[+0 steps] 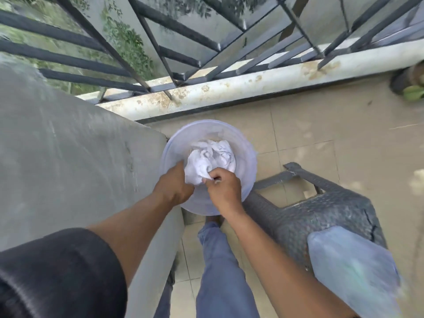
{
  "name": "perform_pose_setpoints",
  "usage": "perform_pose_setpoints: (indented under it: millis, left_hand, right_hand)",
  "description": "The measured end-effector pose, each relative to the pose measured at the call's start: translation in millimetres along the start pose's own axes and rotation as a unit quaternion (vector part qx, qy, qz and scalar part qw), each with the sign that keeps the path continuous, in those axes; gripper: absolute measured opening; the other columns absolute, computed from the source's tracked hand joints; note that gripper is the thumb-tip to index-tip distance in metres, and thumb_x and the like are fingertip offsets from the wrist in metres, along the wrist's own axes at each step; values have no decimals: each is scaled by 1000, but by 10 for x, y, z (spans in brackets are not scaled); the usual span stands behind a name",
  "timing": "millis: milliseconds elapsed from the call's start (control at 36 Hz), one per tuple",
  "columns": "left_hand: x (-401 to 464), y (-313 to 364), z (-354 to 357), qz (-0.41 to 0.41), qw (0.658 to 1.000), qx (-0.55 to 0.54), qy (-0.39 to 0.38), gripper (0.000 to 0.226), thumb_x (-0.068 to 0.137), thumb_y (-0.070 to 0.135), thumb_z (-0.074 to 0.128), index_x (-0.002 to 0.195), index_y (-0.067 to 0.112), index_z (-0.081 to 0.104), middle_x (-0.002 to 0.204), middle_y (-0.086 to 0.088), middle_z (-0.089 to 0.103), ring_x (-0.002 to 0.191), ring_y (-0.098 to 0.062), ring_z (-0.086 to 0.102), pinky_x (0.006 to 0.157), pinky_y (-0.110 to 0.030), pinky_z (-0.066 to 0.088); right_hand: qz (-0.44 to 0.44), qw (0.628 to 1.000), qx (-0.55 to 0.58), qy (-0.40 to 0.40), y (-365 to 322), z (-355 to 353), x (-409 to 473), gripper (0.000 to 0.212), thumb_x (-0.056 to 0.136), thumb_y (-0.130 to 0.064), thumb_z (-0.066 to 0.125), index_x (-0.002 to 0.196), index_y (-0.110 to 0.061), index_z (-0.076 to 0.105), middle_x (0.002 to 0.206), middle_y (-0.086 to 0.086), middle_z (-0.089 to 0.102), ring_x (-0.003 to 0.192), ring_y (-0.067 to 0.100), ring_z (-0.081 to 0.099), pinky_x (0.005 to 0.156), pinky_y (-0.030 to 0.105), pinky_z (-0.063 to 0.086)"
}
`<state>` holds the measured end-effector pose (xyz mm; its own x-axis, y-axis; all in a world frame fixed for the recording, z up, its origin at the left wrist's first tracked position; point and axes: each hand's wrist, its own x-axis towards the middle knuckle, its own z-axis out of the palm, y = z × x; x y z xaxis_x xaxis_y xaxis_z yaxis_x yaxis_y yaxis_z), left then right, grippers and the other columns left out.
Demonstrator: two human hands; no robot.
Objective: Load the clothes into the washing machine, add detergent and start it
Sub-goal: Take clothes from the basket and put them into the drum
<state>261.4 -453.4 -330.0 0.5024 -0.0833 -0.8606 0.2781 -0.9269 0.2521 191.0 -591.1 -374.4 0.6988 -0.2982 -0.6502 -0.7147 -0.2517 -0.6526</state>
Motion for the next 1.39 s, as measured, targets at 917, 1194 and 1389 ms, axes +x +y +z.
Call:
perform_pose_setpoints:
  millis: [917,1194,1389]
  left_hand:
    - [-3746,389,-1857,342,899,-270,-48,46,101,28,65,147,29,58,138,8,66,116,-3,63,80,-9,49]
    - [-4185,356,-2023,421,853,-310,-6,15,94,27,72,104,17,68,95,-11,57,90,-25,45,82,-38,40]
    - [-4619,317,-2327,477,799,-349,113,11,102,16,70,91,17,68,101,-27,74,85,-26,51,78,-45,38]
  right_hand:
    - [-425,848,303,-89,-3468,-2023,-3804,37,63,18,50,75,-17,51,77,4,44,72,17,40,63,33,29]
    - [-455,842,282,-75,-3599,-2103,-4158,38,65,18,48,81,-17,45,79,7,39,73,23,35,62,36,25]
    - [-431,889,138,70,-3415,-2108,-4115,38,72,-3,65,104,-21,55,95,12,57,82,26,53,67,45,43]
